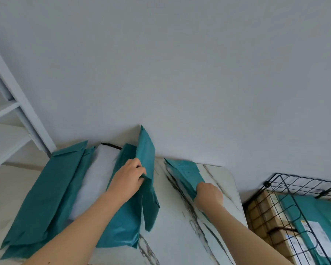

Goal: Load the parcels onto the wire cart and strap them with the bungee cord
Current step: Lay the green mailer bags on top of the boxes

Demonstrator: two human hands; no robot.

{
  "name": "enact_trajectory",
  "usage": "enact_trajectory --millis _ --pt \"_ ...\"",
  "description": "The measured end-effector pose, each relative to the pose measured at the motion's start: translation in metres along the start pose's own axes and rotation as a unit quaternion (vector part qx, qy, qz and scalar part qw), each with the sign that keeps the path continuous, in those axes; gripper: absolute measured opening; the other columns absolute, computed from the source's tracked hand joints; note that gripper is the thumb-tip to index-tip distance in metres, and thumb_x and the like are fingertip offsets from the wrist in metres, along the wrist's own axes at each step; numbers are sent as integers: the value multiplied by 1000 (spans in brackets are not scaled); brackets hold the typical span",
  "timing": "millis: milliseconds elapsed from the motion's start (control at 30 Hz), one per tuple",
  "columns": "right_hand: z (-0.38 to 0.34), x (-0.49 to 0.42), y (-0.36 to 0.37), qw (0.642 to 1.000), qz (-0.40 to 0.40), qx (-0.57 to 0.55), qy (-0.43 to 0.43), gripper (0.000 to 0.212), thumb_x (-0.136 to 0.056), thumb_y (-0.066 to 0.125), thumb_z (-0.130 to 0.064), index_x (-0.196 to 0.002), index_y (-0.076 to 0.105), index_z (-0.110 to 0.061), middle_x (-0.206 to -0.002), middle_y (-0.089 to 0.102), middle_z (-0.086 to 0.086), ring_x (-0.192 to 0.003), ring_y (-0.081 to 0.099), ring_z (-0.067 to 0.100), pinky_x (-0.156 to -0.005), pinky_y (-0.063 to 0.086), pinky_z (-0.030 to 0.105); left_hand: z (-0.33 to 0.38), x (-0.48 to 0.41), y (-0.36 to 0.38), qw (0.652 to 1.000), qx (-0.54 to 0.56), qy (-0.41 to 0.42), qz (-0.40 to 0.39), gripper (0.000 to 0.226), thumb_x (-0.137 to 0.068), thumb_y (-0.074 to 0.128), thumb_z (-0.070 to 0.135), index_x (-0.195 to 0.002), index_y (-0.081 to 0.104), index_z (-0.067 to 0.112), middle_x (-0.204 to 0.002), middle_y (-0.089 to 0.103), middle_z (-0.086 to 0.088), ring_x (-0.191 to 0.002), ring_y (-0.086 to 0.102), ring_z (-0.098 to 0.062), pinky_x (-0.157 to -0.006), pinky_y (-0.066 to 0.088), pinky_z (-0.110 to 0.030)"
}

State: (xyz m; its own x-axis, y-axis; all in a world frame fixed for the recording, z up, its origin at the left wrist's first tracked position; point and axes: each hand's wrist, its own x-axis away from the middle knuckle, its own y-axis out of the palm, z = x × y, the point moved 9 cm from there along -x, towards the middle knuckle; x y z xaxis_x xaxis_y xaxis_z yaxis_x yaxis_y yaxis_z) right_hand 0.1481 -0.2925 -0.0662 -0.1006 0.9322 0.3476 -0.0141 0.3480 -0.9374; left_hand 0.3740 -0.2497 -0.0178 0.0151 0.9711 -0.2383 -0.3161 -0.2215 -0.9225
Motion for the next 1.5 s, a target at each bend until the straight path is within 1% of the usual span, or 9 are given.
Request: enact_trajectory --millis 167,300,400,733,967,1033,1167,1300,1500 --pt "62 -2 -5 984 26 -156 77 24 -88 38 -3 -109 47 -9 -91 62 7 -79 65 23 -63 51 30 51 -23 -14 994 -50 52 81 25 -52 88 6 -65 66 10 -76 61 -2 -69 58 -26 -57 48 -30" --pt "100 2 -6 957 27 -262 119 21 -89 34 -4 -105 46 -10 -88 62 7 -73 69 24 -66 57 35 63 -41 -20 990 20 -6 137 13 -77 72 11 -79 62 4 -85 62 -9 -84 54 -29 -76 45 -38" --pt "121 3 0 925 18 -347 153 21 -92 30 -9 -102 47 -16 -83 62 3 -67 68 19 -68 60 35 66 -49 -18 982 108 -94 121 21 -94 53 21 -82 48 4 -73 56 -12 -73 49 -31 -65 40 -40" --pt "166 -6 24 802 25 -545 244 39 -91 21 -5 -108 55 -15 -73 64 12 -46 54 20 -57 54 33 55 -54 32 852 428 -298 45 23 -96 47 23 -85 50 4 -80 51 -10 -71 47 -22 -62 37 -32" --pt "171 -9 49 787 -51 -535 304 37 -100 25 -14 -123 54 -9 -54 57 14 -28 48 17 -34 46 23 56 -55 59 790 493 -364 -2 17 -96 49 24 -100 54 9 -96 58 -9 -85 55 -23 -75 44 -34" --pt "172 -7 58 792 -73 -522 307 37 -100 28 -15 -126 52 -6 -51 58 15 -28 50 17 -34 48 23 59 -51 66 789 489 -370 -42 23 -95 52 29 -110 53 12 -102 60 -4 -90 59 -21 -78 47 -32" --pt "165 -8 63 806 -76 -519 275 34 -97 38 -19 -128 50 -13 -70 63 10 -47 57 16 -51 55 27 64 -38 80 760 510 -391 -94 24 -89 58 42 -92 55 18 -92 63 1 -79 60 -14 -75 47 -30" --pt "158 -9 62 840 -73 -494 212 24 -90 59 -28 -109 50 -15 -77 62 4 -58 59 14 -66 60 31 63 -41 81 800 477 -352 -96 42 -78 69 50 -108 56 23 -99 64 8 -92 61 -16 -83 47 -30" --pt "164 -11 56 868 -38 -453 198 22 -87 56 -11 -108 57 -17 -80 65 6 -69 64 19 -73 60 37 73 -37 91 875 333 -294 -193 26 -73 59 -10 -90 61 9 -85 65 -2 -84 59 -21 -63 44 -23"
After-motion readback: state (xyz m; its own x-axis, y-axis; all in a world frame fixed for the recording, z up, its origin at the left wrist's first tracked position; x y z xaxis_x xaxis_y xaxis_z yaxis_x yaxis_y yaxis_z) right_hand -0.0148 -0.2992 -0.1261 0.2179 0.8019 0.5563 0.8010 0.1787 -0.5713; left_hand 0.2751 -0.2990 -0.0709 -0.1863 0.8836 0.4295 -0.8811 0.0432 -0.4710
